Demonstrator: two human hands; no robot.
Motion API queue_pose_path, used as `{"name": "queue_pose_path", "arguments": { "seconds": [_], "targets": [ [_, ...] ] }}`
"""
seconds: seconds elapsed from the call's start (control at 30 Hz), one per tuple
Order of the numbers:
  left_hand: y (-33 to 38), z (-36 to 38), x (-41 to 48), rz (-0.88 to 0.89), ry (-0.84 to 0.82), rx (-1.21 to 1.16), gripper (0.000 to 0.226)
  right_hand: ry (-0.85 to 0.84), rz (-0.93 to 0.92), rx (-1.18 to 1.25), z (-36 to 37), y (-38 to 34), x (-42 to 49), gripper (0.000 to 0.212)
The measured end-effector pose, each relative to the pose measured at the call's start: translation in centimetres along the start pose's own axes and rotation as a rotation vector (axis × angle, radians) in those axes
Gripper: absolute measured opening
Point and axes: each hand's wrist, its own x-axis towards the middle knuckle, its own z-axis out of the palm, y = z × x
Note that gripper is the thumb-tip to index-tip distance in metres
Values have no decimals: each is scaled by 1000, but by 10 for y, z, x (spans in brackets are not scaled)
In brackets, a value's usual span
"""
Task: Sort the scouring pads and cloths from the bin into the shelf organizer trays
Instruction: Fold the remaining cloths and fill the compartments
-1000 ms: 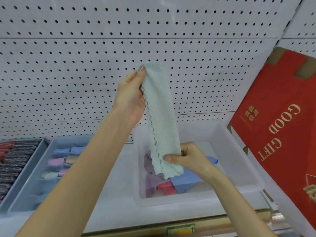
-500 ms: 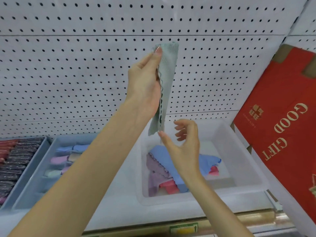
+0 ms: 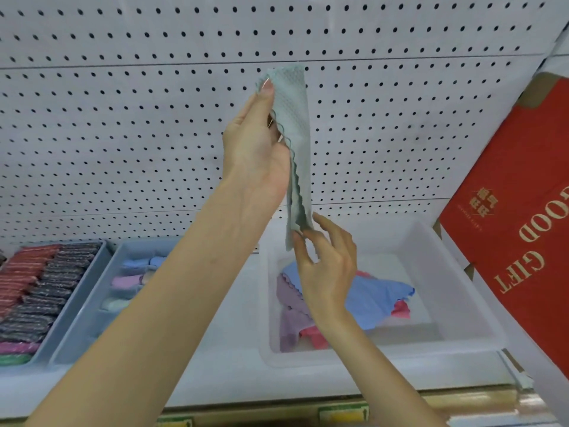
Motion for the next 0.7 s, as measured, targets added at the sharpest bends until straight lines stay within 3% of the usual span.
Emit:
{"name": "queue_pose_path", "arguments": {
  "seconds": [0.2, 0.4, 0.57, 0.7],
  "targets": [
    [8, -4, -5, 90, 20, 100, 16, 40, 32, 63, -4, 12, 0, 12],
    [6, -46, 17, 282, 232, 335, 20, 102, 52, 200, -23, 24, 4, 3],
    [-21, -122, 44, -49, 572, 198, 19, 25, -120, 165, -41, 44, -6, 24],
    [-63, -198, 44, -257, 665, 113, 21, -222, -272, -6, -50, 71, -25, 11]
  ]
}}
